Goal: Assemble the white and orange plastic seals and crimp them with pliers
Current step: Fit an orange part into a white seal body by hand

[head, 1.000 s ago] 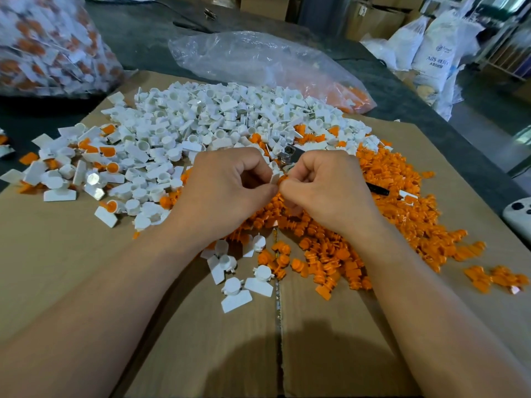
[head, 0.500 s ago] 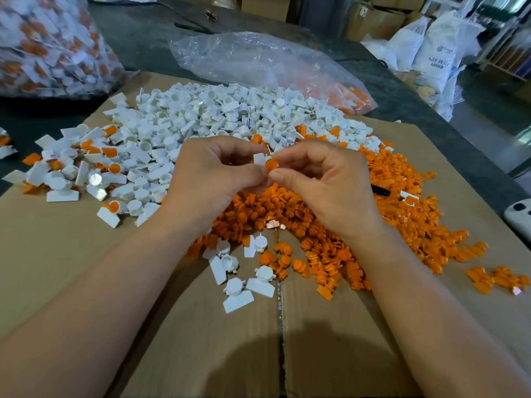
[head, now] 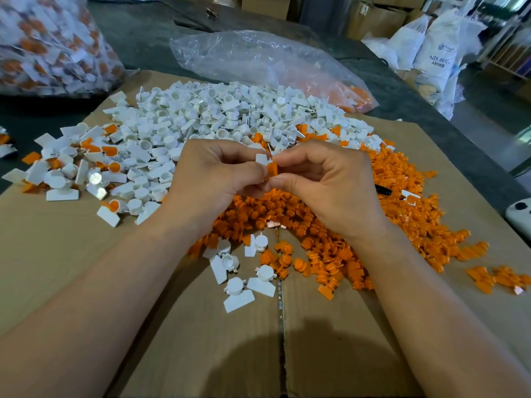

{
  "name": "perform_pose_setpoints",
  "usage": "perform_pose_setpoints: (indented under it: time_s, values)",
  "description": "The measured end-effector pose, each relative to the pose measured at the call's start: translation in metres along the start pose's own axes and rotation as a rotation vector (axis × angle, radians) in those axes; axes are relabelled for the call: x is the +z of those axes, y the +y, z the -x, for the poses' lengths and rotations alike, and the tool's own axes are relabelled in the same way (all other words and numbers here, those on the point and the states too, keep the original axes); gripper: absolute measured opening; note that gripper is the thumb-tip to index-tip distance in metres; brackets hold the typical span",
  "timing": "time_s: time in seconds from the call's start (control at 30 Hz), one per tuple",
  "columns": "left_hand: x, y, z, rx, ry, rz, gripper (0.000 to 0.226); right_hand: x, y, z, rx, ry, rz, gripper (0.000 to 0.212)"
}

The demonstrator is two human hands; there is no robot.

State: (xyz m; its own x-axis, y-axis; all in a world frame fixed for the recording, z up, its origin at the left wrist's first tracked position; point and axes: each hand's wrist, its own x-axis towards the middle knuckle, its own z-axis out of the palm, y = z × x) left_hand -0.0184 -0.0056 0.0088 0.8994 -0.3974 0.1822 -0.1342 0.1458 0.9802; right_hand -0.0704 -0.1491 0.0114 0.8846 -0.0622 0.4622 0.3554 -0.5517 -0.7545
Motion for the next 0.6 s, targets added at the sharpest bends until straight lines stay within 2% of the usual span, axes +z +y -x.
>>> perform_pose_setpoints:
  time_s: [0.2, 0.47, 0.6]
  values:
    - [0.0002, -0.001, -0.0006, -0.02, 0.0, 0.013, 0.027, 0.0021, 0.0006, 0.0005, -0.054, 0.015, -0.009, 0.03]
    - [-0.0008, -0.0008, -0.0019, -0.081, -0.013, 0.066, 0.023, 0.0006, 0.0003, 0.0004, -0.074, 0.003, 0.0, 0.03]
    - [-0.003, 0.0005, -0.0037, -0.165, -0.001, 0.132, 0.017, -0.0011, -0.0002, -0.0012, -0.033, -0.035, -0.015, 0.045]
